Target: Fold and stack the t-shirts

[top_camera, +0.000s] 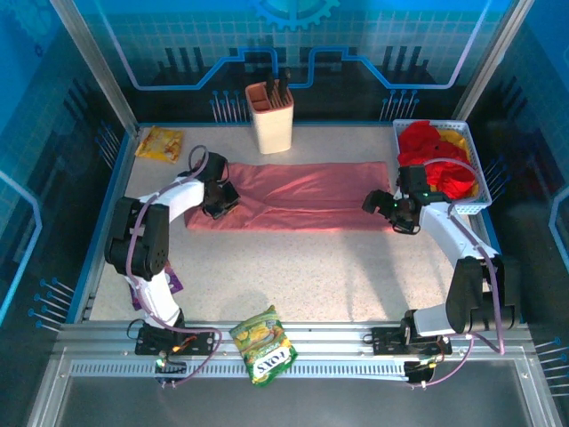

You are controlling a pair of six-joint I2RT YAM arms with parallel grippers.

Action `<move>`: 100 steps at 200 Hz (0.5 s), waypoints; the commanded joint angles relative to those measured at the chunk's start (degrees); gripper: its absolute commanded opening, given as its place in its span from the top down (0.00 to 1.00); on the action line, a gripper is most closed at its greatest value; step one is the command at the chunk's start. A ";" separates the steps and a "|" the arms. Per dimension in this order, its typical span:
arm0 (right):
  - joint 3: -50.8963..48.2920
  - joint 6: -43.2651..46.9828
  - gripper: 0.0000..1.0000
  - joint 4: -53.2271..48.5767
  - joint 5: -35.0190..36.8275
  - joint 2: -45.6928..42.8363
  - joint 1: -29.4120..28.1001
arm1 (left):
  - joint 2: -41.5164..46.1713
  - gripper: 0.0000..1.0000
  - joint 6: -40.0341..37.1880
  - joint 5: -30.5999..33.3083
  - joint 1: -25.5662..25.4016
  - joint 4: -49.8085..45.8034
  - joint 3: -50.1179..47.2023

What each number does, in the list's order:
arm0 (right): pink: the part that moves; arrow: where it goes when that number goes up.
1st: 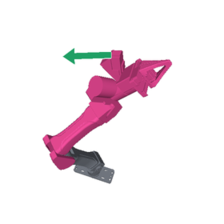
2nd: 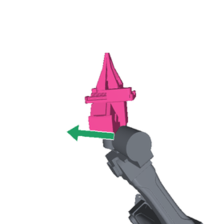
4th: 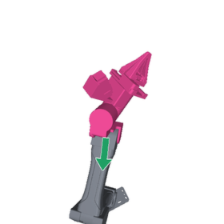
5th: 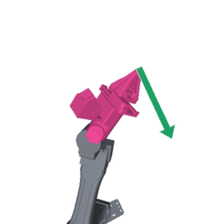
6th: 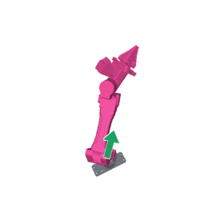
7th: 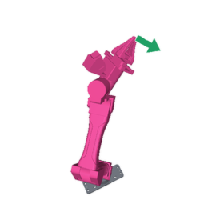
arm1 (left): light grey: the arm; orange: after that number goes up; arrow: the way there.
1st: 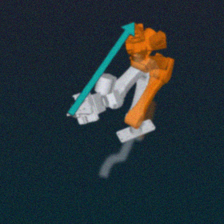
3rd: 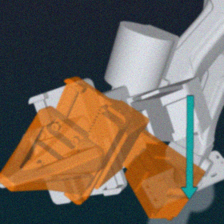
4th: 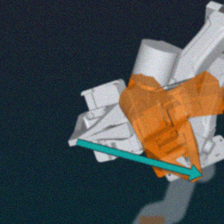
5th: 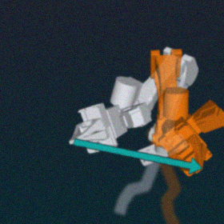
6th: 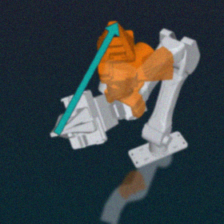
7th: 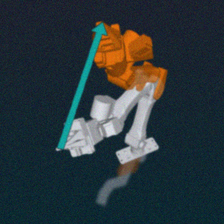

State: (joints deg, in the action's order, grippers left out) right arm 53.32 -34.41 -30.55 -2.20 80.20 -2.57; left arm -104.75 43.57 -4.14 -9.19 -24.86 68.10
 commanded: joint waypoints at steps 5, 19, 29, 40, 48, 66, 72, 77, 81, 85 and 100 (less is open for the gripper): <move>-0.33 0.75 0.04 -0.59 -1.05 -0.30 0.90 | 0.23 1.00 -0.54 0.36 -0.30 -4.09 4.90; -0.41 0.67 0.04 -0.36 -1.30 -0.14 0.91 | -0.59 1.00 -0.64 0.47 -0.30 -5.11 7.08; -0.50 0.53 0.04 -0.07 -1.51 0.04 0.97 | -1.70 1.00 -0.85 0.29 -0.30 -6.14 9.20; -0.59 0.44 0.04 0.13 -1.91 0.28 0.95 | -3.42 1.00 -0.94 -0.38 -0.30 -7.37 11.75; -0.59 0.37 0.04 0.13 -2.10 0.54 0.98 | -4.72 1.00 -0.87 -0.91 -0.39 -8.04 13.53; -0.42 0.58 0.04 0.13 -2.26 0.95 0.96 | -7.58 1.00 -0.86 -0.70 -0.65 -9.35 17.97; -0.41 0.65 0.04 0.05 -2.33 1.06 0.91 | -8.49 1.00 -0.71 -0.76 -0.72 -9.73 19.50; -0.45 0.66 0.04 0.05 -2.35 1.12 0.95 | -9.27 1.00 -0.58 -0.82 -0.78 -10.00 20.87; -0.41 0.71 0.04 0.09 -2.48 1.19 0.98 | -9.89 1.00 -0.64 -0.63 -0.87 -10.27 21.90; -0.41 0.69 0.04 0.13 -2.51 1.24 0.99 | -10.53 1.00 -0.80 -0.27 -1.06 -10.50 22.93; -0.34 0.83 0.04 0.16 -2.86 1.52 0.98 | -13.32 0.98 -1.83 1.76 -1.73 -11.89 27.26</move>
State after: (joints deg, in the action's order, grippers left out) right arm 53.23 -34.41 -30.35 -3.68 80.75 -2.44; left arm -114.50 43.42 -4.25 -9.78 -32.38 89.10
